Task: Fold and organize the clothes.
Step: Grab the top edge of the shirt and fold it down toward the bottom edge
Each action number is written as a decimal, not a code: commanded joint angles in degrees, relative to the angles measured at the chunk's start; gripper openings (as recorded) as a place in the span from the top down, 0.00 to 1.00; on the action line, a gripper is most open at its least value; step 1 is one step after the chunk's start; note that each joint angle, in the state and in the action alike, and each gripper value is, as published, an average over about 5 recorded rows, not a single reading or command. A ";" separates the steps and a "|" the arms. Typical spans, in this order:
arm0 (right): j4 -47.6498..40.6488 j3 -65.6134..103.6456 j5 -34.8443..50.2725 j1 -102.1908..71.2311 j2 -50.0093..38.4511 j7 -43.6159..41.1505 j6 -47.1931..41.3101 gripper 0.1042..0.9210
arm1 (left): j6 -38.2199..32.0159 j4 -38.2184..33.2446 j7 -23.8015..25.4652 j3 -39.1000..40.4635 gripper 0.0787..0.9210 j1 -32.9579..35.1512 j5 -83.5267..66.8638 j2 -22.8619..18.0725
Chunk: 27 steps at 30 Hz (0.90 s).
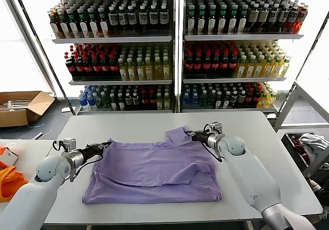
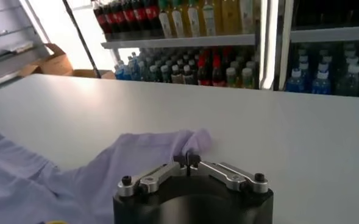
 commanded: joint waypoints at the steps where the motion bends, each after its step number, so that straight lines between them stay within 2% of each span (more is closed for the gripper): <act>1: 8.61 2.31 8.30 -2.62 -2.04 0.05 0.10 1.00 | -0.57 -3.52 -2.21 -2.45 0.97 1.61 -2.53 0.41; 6: 16.57 4.16 11.66 -7.94 -6.07 0.38 -0.31 1.00 | -0.81 -9.38 -4.15 -6.63 0.97 6.98 -3.87 1.97; 13: 27.14 10.10 11.87 -18.25 -10.66 0.57 -0.30 1.00 | -1.57 -16.92 -7.92 -12.34 0.97 16.13 -4.29 2.74; 19: 35.34 17.27 12.34 -29.61 -11.68 0.63 -0.39 1.00 | -2.29 -21.27 -8.91 -15.85 0.97 21.91 -4.77 2.87; 23: 36.58 17.95 10.40 -32.66 -11.06 3.08 -0.21 1.00 | -2.60 -22.09 -8.42 -15.79 0.97 24.10 -5.09 3.02; 27: 33.12 14.19 5.45 -26.69 -8.13 7.94 -0.25 0.94 | -2.82 -19.98 -8.15 -13.23 0.97 21.81 -4.42 2.45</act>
